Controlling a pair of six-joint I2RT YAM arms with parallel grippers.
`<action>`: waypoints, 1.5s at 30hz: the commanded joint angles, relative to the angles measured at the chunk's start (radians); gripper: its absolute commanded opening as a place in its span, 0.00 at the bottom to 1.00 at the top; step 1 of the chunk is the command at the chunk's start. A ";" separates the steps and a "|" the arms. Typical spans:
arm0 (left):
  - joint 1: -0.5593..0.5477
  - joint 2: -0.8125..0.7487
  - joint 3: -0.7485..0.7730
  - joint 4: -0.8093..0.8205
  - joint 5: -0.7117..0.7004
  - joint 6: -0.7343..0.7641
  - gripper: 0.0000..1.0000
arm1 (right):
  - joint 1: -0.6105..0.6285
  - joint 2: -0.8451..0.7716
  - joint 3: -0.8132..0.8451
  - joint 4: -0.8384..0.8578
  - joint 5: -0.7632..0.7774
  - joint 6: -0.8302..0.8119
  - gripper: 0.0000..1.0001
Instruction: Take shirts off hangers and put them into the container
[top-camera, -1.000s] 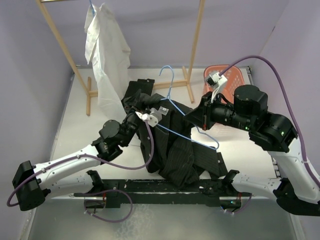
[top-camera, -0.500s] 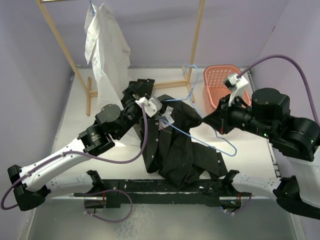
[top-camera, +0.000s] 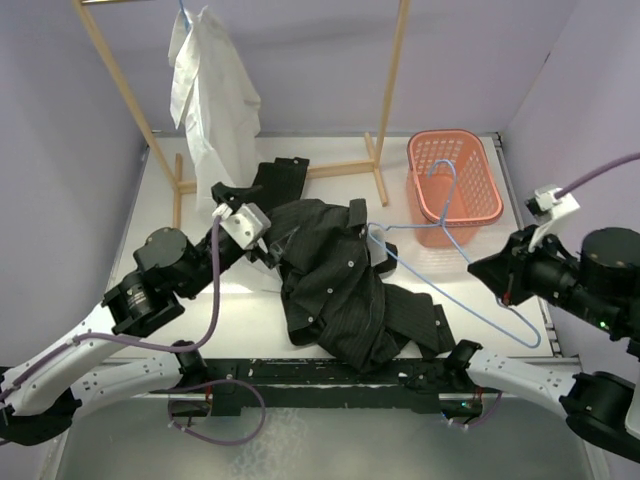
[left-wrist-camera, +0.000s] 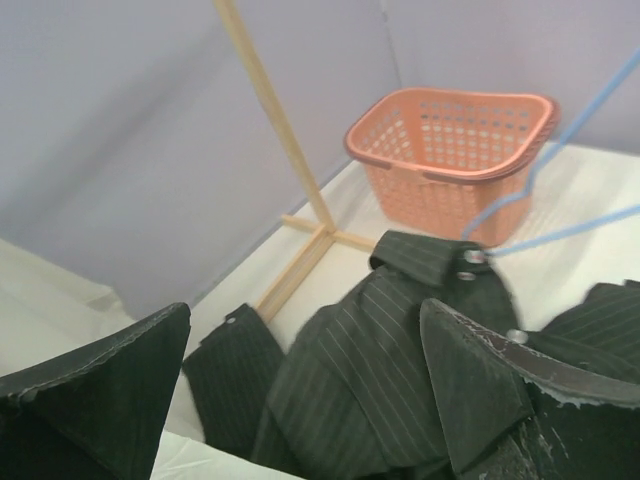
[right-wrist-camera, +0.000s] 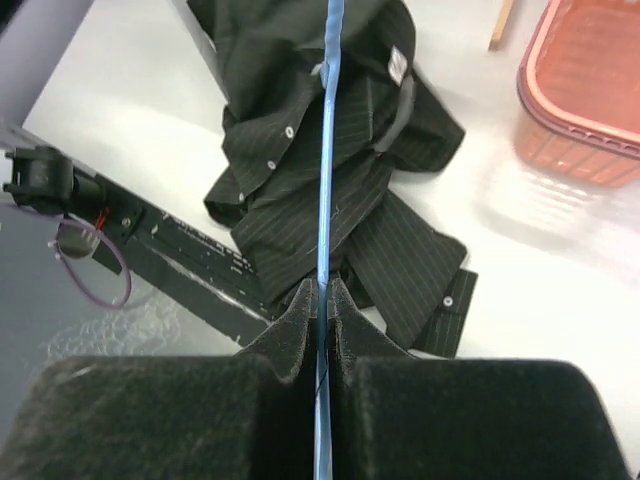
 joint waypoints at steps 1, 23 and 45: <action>0.004 -0.054 -0.039 0.016 0.168 -0.104 0.97 | 0.003 -0.005 0.033 0.092 0.075 0.004 0.00; 0.004 -0.216 -0.198 -0.119 -0.014 -0.149 0.45 | 0.001 0.505 0.181 0.914 0.424 -0.501 0.00; 0.009 -0.176 -0.209 -0.184 0.004 -0.202 0.46 | -0.340 0.857 0.536 0.999 0.086 -0.399 0.00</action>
